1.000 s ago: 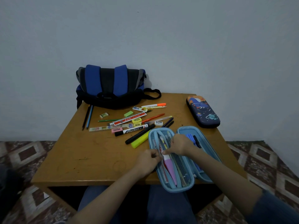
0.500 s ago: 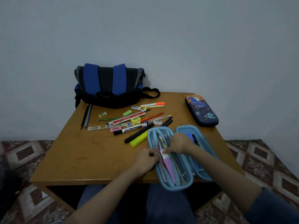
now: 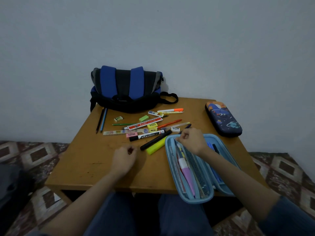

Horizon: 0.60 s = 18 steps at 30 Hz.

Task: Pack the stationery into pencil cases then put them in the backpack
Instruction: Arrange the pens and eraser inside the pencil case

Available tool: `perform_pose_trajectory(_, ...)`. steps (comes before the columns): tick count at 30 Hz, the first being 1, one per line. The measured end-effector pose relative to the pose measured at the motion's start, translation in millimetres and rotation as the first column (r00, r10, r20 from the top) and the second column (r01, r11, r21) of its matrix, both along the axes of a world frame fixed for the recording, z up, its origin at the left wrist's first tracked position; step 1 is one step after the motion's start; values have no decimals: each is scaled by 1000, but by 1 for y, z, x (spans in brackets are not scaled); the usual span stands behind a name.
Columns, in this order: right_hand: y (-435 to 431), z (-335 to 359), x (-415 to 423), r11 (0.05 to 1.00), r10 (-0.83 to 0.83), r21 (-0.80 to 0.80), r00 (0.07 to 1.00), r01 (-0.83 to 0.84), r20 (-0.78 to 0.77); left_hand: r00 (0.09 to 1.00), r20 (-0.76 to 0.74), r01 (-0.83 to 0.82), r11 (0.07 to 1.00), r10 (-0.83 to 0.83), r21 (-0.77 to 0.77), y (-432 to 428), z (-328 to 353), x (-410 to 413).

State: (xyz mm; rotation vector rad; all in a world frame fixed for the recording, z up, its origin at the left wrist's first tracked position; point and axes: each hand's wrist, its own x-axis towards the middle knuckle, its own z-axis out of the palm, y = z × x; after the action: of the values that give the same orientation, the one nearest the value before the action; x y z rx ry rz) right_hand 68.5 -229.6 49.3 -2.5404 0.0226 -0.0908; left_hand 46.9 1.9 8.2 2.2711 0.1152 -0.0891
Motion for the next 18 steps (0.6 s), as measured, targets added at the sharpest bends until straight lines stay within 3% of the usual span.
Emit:
perform_pose_trajectory(4,18,0,8,999,18,40,1000,-19,7,988,126,-119,958,88,259,45,-15,6)
perform_pose_trajectory(8,33,-2,15,995,38,88,999,-37,-15,996,83,-73,906,42,417,72,-30,4)
perform_pose_trajectory(11,43,-2,22,992,73,106,997,-71,-6,997,77,-48,893,15,447,78,-37,4)
perform_pose_trajectory(18,68,-2,42,992,124,-43,991,-122,46,993,115,-64,904,17,423,78,-39,4)
